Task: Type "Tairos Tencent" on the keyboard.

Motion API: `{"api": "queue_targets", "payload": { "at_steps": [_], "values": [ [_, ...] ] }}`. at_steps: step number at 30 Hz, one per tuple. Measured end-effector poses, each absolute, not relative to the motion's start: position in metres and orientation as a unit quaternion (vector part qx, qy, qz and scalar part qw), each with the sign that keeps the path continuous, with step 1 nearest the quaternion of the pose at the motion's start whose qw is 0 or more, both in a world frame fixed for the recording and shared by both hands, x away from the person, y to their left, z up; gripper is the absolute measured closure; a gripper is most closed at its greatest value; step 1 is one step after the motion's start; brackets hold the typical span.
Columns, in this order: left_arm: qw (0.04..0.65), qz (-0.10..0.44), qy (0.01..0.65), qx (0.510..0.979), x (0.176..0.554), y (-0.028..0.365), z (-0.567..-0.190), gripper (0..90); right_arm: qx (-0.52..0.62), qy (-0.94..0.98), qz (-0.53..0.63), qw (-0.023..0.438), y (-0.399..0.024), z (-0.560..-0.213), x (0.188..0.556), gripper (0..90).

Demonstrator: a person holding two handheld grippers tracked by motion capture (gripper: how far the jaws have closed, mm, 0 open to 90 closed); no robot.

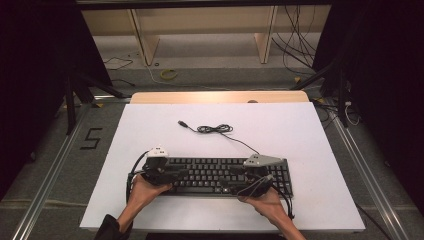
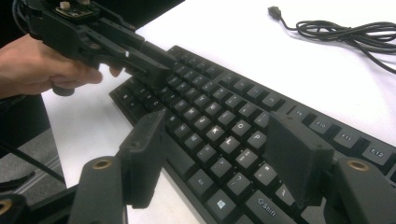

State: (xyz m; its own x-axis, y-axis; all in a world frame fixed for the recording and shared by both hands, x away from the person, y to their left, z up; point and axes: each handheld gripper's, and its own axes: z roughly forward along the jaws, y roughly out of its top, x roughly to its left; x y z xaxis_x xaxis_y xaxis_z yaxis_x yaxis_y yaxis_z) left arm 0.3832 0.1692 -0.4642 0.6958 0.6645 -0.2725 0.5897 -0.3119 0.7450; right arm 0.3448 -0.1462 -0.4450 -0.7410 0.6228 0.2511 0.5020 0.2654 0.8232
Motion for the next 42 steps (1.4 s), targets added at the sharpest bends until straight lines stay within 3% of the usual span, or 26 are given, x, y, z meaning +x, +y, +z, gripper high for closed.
{"api": "queue_targets", "payload": {
  "at_steps": [7, 11, 29, 40, 42],
  "values": [
    [0.431, 0.046, 0.380, 0.817, 0.388, 0.159, -0.467, 84.4, 0.351, 0.793, 0.493, 0.065, -0.149, -0.445, 0.341, 38.3],
    [0.429, 0.049, 0.378, 0.819, 0.392, 0.155, -0.468, 88.8, 0.349, 0.793, 0.494, 0.067, -0.151, -0.444, 0.339, 36.7],
    [0.388, 0.059, 0.384, 0.836, 0.401, 0.143, -0.478, 89.2, 0.351, 0.792, 0.495, 0.068, -0.159, -0.445, 0.332, 35.4],
    [0.395, 0.063, 0.387, 0.831, 0.399, 0.143, -0.477, 88.9, 0.353, 0.792, 0.492, 0.071, -0.162, -0.446, 0.331, 35.5],
    [0.408, 0.054, 0.390, 0.824, 0.399, 0.144, -0.474, 82.4, 0.355, 0.791, 0.493, 0.072, -0.163, -0.446, 0.331, 35.5]
  ]
}}
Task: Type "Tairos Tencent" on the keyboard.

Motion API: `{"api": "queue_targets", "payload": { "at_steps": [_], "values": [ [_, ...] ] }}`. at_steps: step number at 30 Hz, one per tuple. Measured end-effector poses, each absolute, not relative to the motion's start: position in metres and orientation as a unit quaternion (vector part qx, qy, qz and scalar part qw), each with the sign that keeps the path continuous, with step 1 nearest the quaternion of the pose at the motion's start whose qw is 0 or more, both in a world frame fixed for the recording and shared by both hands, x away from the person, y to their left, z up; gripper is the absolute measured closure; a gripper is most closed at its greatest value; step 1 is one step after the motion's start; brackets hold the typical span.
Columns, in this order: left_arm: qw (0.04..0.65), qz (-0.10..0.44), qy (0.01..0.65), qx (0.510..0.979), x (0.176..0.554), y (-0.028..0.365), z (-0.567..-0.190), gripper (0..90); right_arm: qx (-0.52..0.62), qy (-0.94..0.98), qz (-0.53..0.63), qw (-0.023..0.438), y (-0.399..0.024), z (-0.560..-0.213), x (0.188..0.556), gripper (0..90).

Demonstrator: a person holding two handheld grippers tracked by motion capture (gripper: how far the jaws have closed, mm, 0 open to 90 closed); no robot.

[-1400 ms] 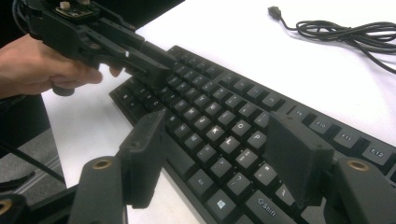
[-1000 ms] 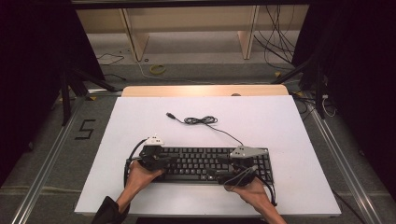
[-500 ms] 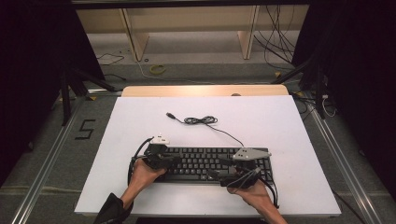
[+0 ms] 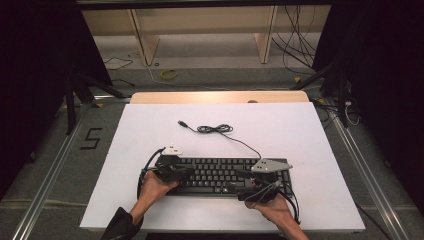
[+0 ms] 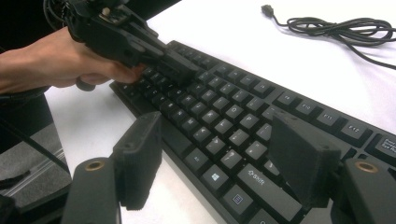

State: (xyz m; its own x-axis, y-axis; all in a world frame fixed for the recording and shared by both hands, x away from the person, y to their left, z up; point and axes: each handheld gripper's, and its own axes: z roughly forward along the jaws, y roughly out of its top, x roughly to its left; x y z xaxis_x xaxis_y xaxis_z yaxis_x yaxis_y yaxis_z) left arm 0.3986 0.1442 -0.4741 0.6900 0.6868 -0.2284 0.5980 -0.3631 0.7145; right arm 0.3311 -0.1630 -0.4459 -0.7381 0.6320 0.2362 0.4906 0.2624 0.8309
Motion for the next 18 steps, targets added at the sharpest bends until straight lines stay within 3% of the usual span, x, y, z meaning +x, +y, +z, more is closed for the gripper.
{"api": "queue_targets", "payload": {
  "at_steps": [13, 18],
  "values": [
    [0.460, 0.024, 0.381, 0.801, 0.392, 0.150, -0.462, 51.3, 0.357, 0.788, 0.496, 0.079, -0.169, -0.446, 0.330, 35.2],
    [0.474, 0.020, 0.379, 0.794, 0.390, 0.153, -0.459, 43.7, 0.357, 0.786, 0.498, 0.079, -0.171, -0.446, 0.329, 35.0]
  ]
}}
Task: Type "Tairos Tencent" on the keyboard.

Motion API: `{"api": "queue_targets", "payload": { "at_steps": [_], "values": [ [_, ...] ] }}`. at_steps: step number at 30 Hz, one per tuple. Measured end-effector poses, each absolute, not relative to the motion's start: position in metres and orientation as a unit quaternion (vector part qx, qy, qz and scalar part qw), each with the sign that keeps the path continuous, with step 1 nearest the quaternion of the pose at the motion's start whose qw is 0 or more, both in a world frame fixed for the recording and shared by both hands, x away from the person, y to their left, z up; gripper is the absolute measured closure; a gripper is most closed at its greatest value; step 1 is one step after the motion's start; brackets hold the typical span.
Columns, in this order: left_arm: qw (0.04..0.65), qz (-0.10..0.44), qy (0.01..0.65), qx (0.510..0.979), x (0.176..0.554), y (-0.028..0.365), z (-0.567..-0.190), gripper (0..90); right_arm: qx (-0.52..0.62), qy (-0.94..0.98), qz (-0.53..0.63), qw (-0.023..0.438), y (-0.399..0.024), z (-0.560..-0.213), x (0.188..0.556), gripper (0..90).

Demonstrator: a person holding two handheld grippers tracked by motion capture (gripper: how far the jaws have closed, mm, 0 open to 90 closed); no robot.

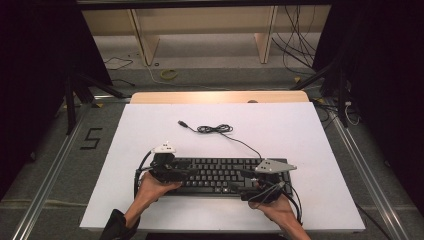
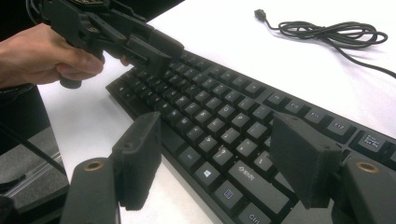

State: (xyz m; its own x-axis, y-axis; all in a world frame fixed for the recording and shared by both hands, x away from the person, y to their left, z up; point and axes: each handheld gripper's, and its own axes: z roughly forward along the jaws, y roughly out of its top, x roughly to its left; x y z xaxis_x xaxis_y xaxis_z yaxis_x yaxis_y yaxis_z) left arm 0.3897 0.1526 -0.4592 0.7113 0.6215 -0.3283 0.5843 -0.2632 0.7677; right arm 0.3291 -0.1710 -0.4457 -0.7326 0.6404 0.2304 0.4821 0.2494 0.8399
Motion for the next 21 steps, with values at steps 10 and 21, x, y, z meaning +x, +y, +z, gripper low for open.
{"api": "queue_targets", "payload": {
  "at_steps": [10, 21],
  "values": [
    [0.483, 0.023, 0.382, 0.788, 0.385, 0.158, -0.457, 38.1, 0.357, 0.785, 0.500, 0.082, -0.174, -0.446, 0.327, 34.8],
    [0.506, 0.027, 0.375, 0.776, 0.375, 0.168, -0.451, 35.1, 0.357, 0.781, 0.504, 0.090, -0.181, -0.445, 0.325, 34.6]
  ]
}}
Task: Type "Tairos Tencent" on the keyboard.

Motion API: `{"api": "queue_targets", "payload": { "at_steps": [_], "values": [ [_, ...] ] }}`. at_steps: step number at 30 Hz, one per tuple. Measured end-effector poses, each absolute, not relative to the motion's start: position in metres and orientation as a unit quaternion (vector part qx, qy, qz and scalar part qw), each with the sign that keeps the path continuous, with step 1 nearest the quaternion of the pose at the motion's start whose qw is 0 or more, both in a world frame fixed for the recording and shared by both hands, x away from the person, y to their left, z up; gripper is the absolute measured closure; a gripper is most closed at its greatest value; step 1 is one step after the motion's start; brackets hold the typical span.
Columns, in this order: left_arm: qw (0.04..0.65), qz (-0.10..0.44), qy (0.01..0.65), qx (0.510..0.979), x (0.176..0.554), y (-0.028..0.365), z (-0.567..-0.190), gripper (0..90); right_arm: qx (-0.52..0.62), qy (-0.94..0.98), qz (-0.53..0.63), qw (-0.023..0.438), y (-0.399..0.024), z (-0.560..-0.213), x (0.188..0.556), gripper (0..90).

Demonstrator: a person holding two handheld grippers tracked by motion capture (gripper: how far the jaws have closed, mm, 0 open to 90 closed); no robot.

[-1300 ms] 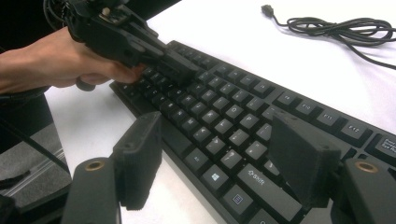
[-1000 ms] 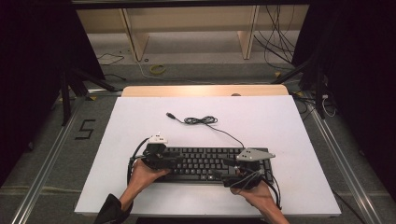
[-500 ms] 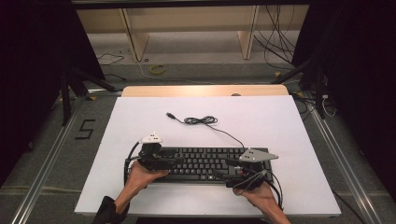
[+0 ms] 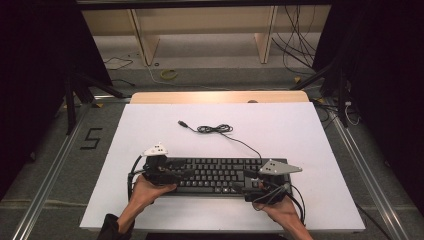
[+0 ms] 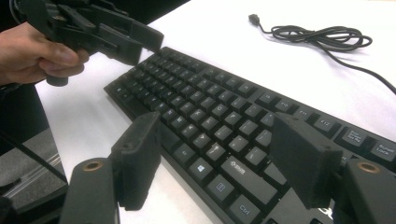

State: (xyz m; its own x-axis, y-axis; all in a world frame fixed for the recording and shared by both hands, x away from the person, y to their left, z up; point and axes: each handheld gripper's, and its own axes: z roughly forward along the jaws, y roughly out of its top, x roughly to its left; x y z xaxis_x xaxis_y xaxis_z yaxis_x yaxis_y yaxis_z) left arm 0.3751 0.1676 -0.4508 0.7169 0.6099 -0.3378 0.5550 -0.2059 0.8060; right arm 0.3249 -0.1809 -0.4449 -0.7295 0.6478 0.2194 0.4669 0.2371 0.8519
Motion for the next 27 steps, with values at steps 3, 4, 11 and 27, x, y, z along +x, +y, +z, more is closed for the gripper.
{"api": "queue_targets", "payload": {
  "at_steps": [3, 4, 11, 27],
  "values": [
    [0.513, 0.027, 0.373, 0.773, 0.372, 0.169, -0.450, 34.5, 0.357, 0.780, 0.505, 0.093, -0.184, -0.445, 0.324, 34.6],
    [0.517, 0.027, 0.371, 0.771, 0.370, 0.170, -0.450, 34.2, 0.358, 0.780, 0.505, 0.094, -0.185, -0.445, 0.323, 34.6],
    [0.535, 0.021, 0.360, 0.764, 0.361, 0.174, -0.450, 31.7, 0.358, 0.777, 0.507, 0.103, -0.195, -0.446, 0.318, 34.7],
    [0.549, 0.027, 0.354, 0.757, 0.339, 0.184, -0.453, 28.5, 0.365, 0.770, 0.510, 0.116, -0.215, -0.449, 0.305, 34.6]
  ]
}}
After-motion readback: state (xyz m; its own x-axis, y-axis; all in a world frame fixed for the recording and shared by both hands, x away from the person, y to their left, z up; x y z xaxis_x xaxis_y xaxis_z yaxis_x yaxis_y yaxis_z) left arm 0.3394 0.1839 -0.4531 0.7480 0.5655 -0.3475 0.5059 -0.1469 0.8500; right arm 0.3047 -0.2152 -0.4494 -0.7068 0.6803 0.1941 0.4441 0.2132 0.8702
